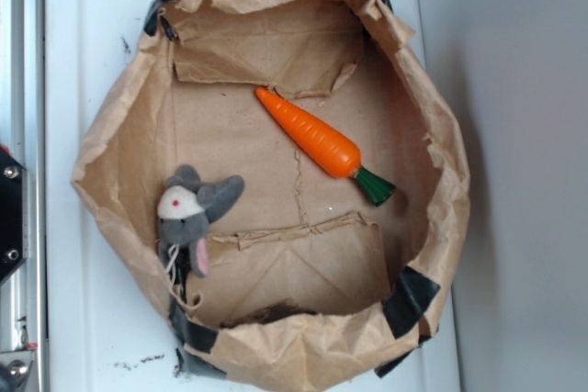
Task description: Grab the carrot.
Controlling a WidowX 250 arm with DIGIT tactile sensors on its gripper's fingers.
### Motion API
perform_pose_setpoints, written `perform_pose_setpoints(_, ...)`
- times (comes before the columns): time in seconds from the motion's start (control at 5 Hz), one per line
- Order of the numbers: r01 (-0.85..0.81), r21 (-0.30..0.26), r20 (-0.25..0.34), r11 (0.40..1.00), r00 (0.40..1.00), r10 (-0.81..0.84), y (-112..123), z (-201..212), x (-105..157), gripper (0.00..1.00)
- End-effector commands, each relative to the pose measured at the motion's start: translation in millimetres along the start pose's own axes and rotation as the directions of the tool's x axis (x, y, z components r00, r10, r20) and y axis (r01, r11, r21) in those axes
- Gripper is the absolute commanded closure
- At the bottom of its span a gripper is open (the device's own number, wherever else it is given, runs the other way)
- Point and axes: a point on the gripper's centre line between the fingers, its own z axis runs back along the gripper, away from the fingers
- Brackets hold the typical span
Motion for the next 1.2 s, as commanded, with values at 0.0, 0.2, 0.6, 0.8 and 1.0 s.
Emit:
perform_pose_setpoints(0.0, 0.0, 0.0, 0.0, 1.0, 1.0, 0.0, 0.0, 0.0, 0.0, 0.0)
perform_pose_setpoints(0.2, -0.074, 0.01, 0.04, 0.997, 0.996, 0.074, 17.4, -14.3, 49.6, 0.0)
perform_pose_setpoints(0.6, 0.107, -0.01, 0.062, 0.994, 0.992, -0.106, 9.6, -48.8, 147.1, 0.0)
perform_pose_setpoints(0.8, 0.107, -0.01, 0.062, 0.994, 0.992, -0.106, 9.6, -48.8, 147.1, 0.0)
perform_pose_setpoints(1.0, 0.107, -0.01, 0.062, 0.994, 0.992, -0.106, 9.6, -48.8, 147.1, 0.0)
